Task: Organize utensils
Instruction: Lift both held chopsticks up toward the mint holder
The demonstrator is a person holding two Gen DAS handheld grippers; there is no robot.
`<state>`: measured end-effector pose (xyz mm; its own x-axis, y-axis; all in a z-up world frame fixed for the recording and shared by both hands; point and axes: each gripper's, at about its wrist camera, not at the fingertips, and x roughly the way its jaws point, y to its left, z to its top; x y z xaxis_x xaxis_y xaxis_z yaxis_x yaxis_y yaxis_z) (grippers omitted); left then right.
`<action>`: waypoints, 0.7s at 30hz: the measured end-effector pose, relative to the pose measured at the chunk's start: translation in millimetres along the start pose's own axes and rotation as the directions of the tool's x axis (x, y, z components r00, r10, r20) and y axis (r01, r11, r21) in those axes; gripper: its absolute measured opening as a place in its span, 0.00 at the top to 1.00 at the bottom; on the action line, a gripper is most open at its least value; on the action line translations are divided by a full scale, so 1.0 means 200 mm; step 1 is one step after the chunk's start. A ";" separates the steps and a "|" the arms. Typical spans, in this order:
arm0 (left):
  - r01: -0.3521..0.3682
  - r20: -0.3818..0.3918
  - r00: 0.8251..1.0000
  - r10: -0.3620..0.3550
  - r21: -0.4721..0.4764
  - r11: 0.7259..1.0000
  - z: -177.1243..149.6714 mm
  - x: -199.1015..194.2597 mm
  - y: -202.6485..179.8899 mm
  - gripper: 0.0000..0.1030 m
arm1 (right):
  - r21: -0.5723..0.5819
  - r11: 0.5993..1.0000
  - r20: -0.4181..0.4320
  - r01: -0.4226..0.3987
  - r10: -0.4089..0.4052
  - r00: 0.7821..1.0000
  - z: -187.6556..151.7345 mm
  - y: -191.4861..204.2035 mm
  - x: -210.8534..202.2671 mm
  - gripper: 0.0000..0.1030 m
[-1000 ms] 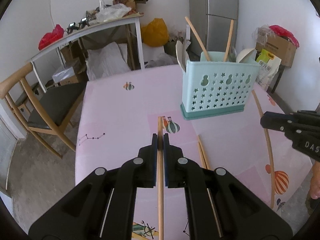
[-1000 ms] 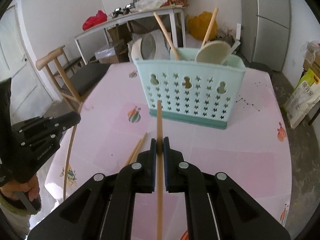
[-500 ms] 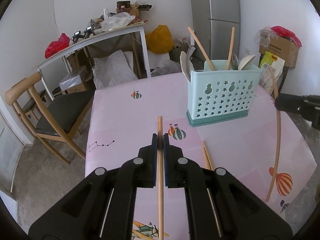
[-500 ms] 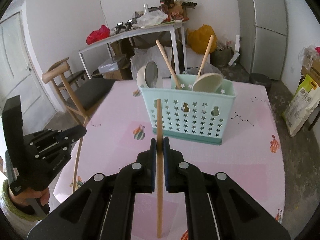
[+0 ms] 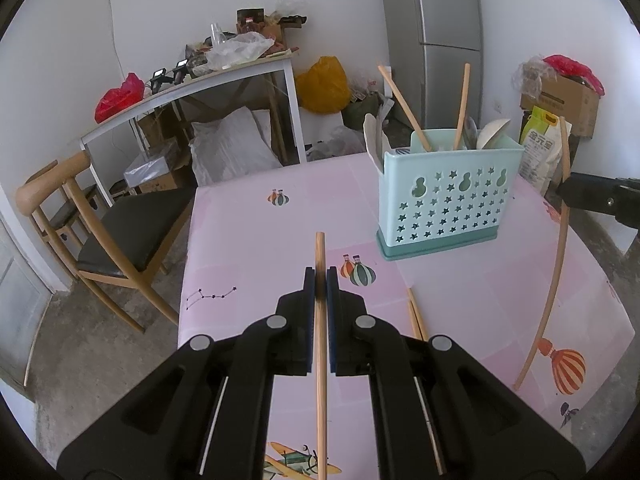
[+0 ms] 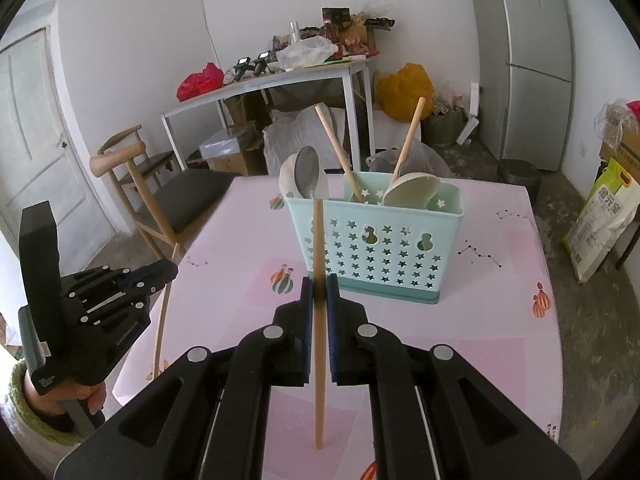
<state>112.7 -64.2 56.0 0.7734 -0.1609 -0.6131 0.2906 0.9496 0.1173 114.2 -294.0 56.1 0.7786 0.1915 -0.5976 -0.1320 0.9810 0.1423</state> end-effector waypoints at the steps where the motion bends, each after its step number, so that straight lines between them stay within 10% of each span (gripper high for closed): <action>1: 0.000 0.001 1.000 0.000 0.000 1.000 0.00 0.00 0.00 0.96 | -0.001 1.000 0.001 0.000 0.000 1.000 0.00 0.00 0.00 0.93; 21: -0.002 0.004 1.000 0.002 0.000 1.000 0.00 -0.01 0.01 0.96 | -0.008 1.000 0.021 0.004 -0.004 1.000 0.01 0.02 -0.04 0.93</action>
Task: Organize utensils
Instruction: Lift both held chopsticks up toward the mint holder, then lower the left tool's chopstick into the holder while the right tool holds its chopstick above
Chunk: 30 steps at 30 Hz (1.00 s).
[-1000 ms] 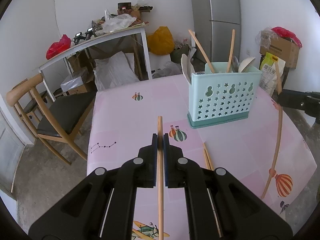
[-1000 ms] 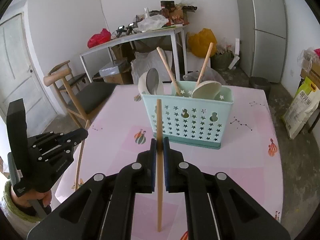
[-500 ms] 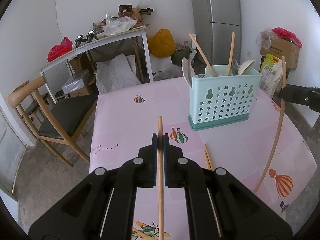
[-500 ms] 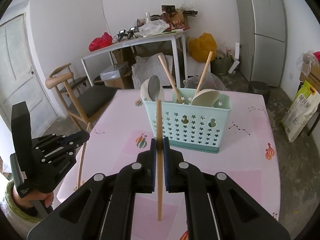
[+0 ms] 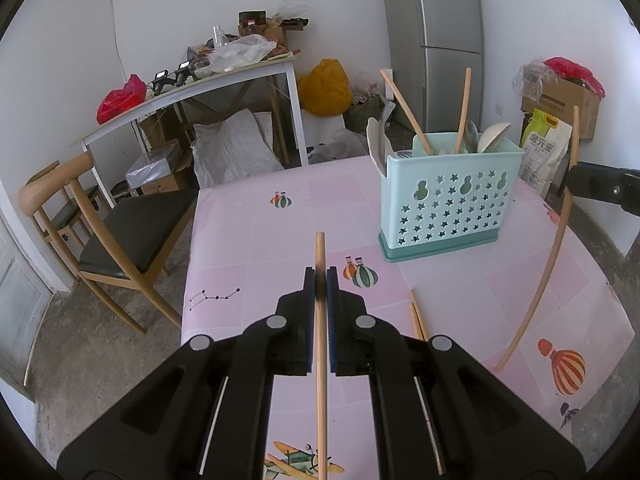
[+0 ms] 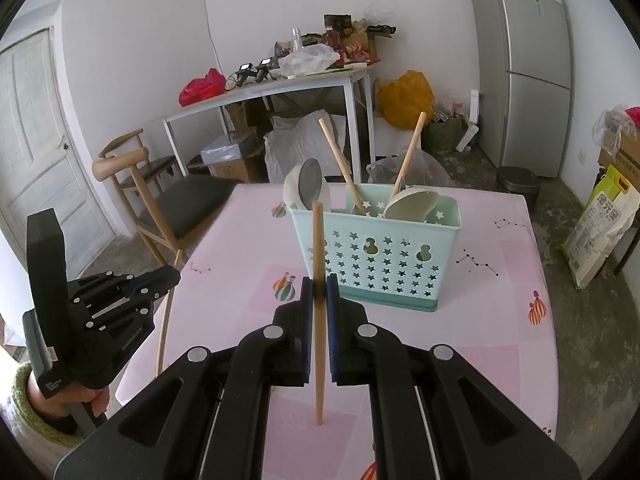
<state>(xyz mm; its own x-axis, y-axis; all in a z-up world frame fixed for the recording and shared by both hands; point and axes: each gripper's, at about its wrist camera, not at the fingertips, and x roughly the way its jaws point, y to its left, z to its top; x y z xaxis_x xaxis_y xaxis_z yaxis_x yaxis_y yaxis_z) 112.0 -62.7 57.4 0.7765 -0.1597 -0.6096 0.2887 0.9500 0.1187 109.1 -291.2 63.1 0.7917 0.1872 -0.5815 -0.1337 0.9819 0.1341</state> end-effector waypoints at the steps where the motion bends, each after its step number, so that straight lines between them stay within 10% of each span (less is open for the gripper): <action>1: -0.001 0.001 1.000 0.001 0.000 1.000 0.00 0.00 0.00 0.96 | -0.001 1.000 0.000 0.000 0.000 1.000 0.00 0.00 0.00 0.93; 15: 0.012 0.008 1.000 -0.012 -0.015 1.000 0.01 -0.02 0.02 0.96 | 0.001 1.000 0.005 0.003 -0.003 1.000 0.01 0.01 -0.01 0.93; 30: 0.301 0.209 0.942 -0.263 -0.179 0.937 0.37 -0.18 0.16 0.96 | 0.073 0.997 0.052 0.013 -0.017 0.999 0.02 -0.10 -0.07 0.93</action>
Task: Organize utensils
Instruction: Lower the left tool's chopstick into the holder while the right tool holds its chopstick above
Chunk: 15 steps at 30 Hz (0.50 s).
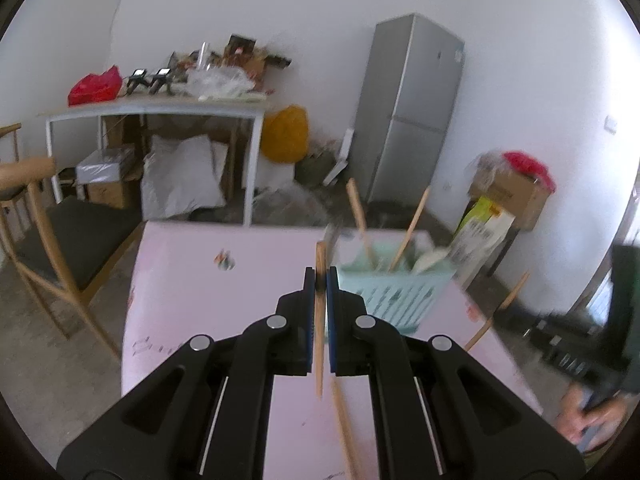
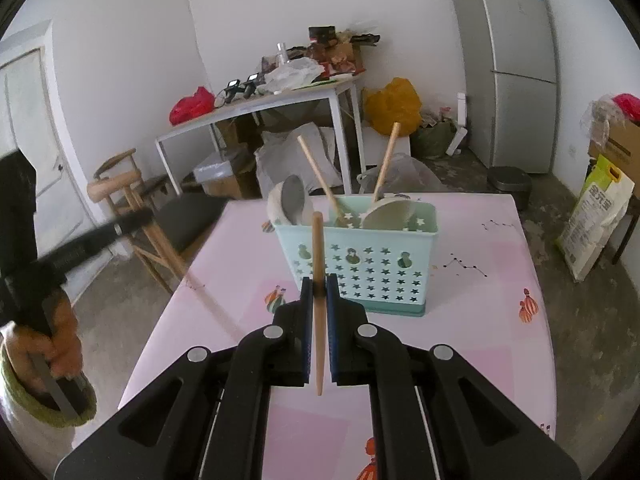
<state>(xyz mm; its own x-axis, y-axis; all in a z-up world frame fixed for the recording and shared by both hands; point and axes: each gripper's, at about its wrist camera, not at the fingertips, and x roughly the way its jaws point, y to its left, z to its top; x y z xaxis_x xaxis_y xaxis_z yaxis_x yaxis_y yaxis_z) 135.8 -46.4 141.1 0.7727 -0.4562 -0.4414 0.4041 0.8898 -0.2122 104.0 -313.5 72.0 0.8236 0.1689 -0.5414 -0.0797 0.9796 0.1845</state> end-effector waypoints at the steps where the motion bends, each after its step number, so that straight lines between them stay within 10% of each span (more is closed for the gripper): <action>1: 0.012 0.017 1.000 -0.012 -0.001 1.000 0.04 0.00 -0.01 0.96 | 0.007 1.000 0.004 0.001 -0.001 1.000 0.00 -0.02 0.00 0.93; 15: 0.187 0.253 0.950 -0.183 0.008 0.982 0.52 0.06 -0.27 0.96 | 0.088 0.996 0.042 -0.008 0.004 0.999 -0.01 -0.21 -0.01 0.93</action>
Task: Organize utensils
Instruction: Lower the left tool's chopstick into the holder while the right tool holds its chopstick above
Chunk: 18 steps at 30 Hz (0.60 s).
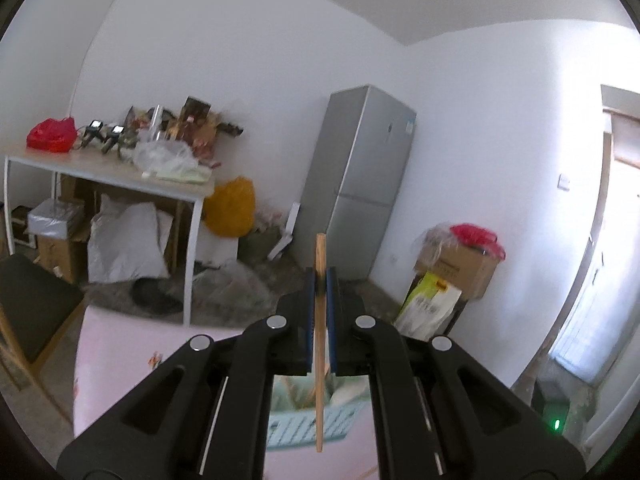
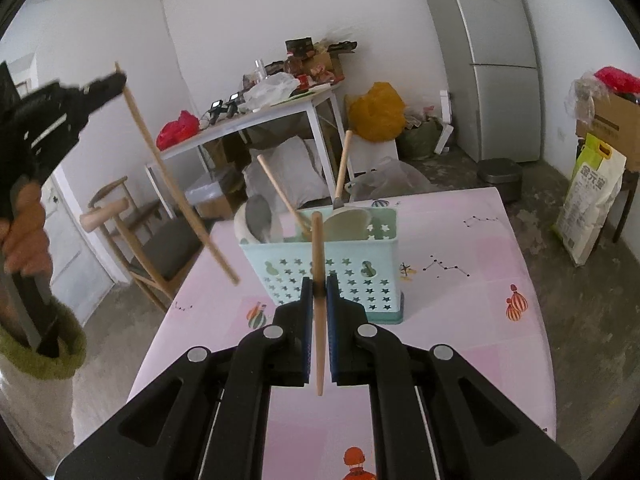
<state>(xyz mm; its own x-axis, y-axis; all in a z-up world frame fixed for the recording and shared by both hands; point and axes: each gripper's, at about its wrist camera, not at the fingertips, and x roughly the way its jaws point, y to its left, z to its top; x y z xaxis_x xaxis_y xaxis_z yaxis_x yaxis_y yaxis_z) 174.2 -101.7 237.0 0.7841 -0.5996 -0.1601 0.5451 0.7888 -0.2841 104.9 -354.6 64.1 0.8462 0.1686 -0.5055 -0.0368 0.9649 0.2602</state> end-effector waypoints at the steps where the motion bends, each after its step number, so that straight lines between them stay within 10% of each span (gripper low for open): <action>1: 0.000 0.008 1.000 0.000 -0.004 1.000 0.01 0.03 -0.01 0.96 | 0.002 1.000 0.000 -0.001 0.001 1.000 0.00 -0.01 0.00 0.93; 18: -0.066 -0.085 0.994 0.068 0.025 0.998 -0.27 0.49 0.01 0.96 | 0.018 0.999 -0.014 -0.029 0.029 0.999 -0.02 -0.06 0.04 0.93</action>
<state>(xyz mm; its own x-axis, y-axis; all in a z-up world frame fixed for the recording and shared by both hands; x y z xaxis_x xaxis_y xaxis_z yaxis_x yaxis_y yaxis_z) 236.4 -166.0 170.1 0.7914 -0.5540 -0.2585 0.4995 0.8297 -0.2492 109.3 -363.7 54.4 0.8374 0.1997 -0.5089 -0.0520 0.9558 0.2895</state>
